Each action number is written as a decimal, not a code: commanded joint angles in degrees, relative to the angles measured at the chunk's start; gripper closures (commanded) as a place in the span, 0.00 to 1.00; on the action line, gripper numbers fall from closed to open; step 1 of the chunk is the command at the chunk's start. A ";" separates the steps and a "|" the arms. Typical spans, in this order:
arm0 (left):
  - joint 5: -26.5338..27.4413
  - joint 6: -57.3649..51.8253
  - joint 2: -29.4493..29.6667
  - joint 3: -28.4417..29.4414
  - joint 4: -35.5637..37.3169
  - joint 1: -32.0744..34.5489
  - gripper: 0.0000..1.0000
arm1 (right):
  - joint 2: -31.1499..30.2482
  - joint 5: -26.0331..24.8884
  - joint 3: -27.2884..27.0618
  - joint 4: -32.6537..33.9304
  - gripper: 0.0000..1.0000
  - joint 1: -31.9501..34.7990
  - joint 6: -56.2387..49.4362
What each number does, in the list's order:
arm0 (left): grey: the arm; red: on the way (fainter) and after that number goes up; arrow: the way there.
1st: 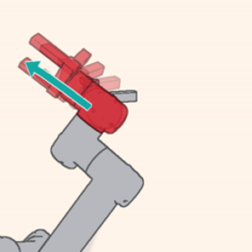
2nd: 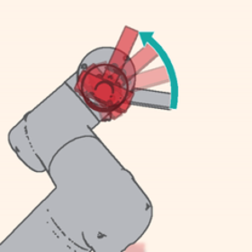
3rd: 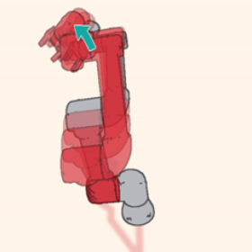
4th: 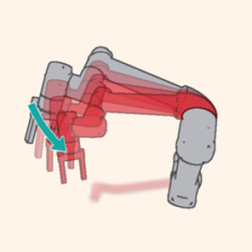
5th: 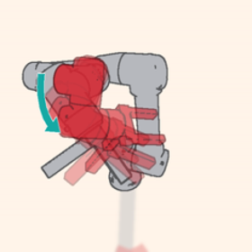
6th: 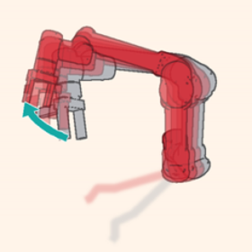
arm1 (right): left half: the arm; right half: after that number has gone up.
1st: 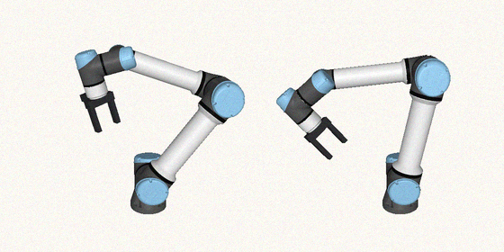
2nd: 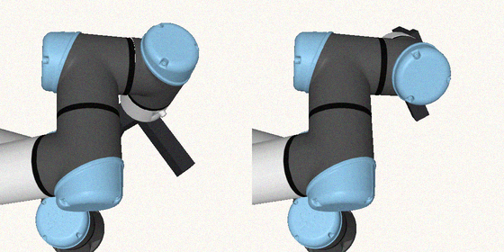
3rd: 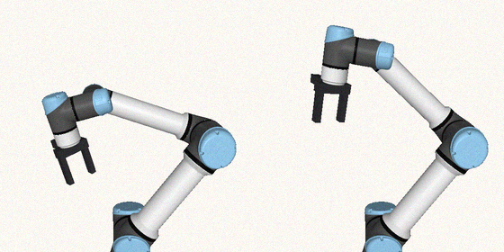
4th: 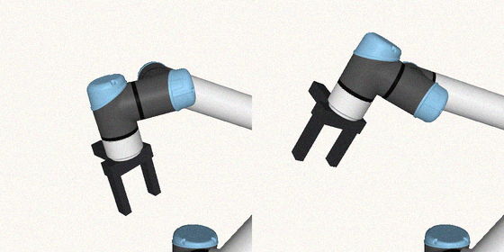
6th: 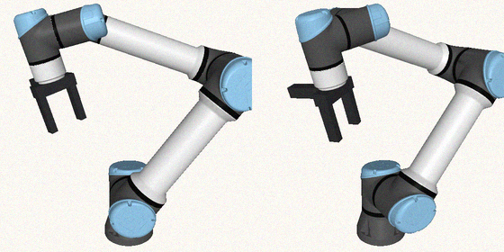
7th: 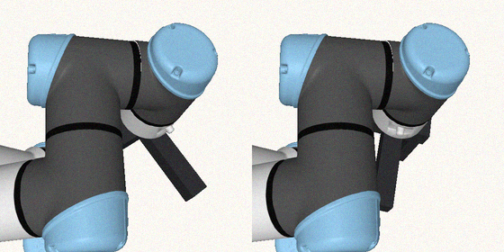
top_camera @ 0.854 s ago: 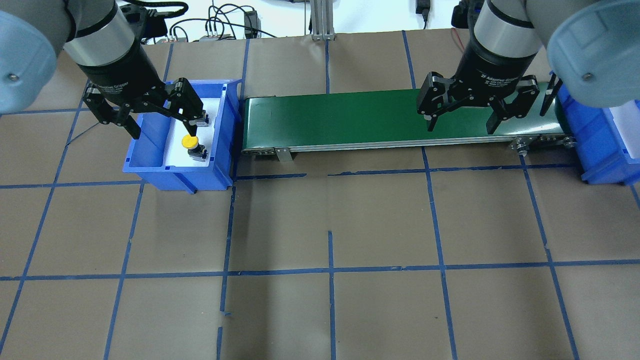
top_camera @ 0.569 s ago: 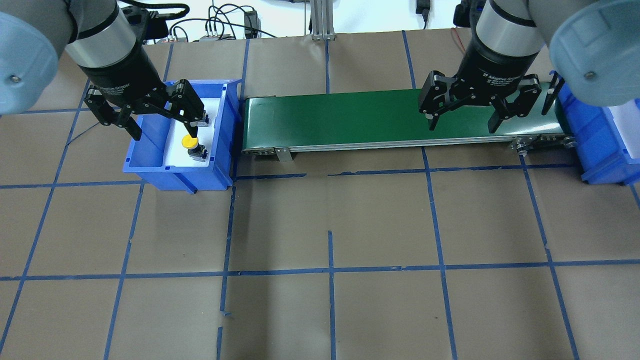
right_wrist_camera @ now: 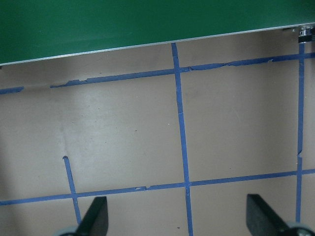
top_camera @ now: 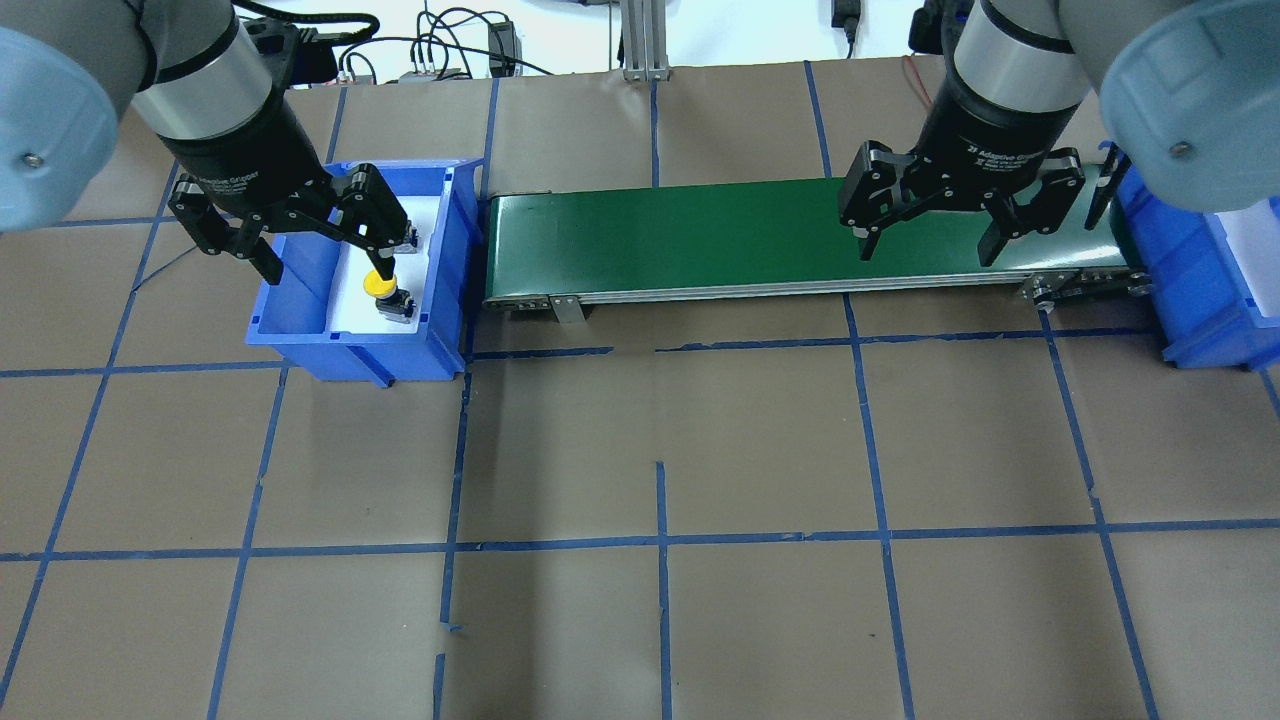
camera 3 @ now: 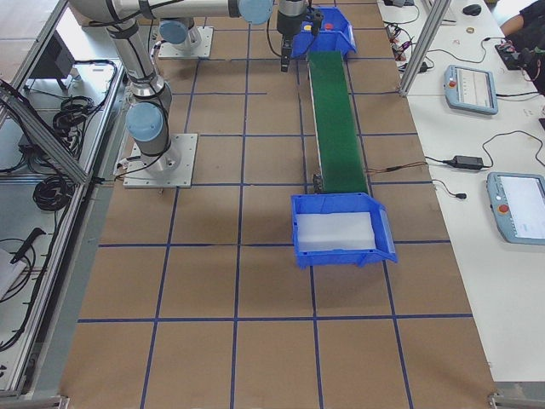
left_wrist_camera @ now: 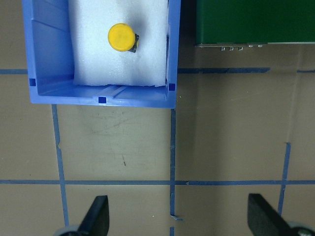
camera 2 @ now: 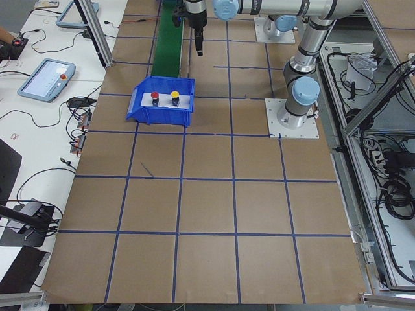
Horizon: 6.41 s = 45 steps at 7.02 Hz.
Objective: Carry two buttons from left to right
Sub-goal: 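Lower the left gripper into the blue bin over the yellow button, then close the left gripper on the yellow-capped button, then lift the yellow button and carry it onto the green conveyor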
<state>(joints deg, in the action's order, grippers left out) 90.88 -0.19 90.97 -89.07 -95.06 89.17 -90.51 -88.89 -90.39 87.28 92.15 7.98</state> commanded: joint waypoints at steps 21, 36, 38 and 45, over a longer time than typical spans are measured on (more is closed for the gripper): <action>-3.96 -2.45 23.47 -4.89 25.10 -8.57 0.13 | 0.07 0.20 -0.14 -0.09 0.00 -2.32 0.01; -3.78 10.53 23.34 9.09 22.42 4.51 0.69 | -0.10 0.38 -0.05 0.00 0.00 -1.27 -0.07; -3.60 16.53 26.63 9.35 24.57 5.48 0.69 | -0.10 0.38 0.04 -0.09 0.00 -1.36 0.01; -4.48 15.08 28.74 8.91 27.56 6.02 0.50 | -0.02 0.38 -0.14 -0.09 0.00 -1.71 -0.07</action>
<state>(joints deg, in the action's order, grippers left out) 86.49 17.59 119.83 -79.69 -67.58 95.11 -90.53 -88.54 -90.54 87.16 90.37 7.91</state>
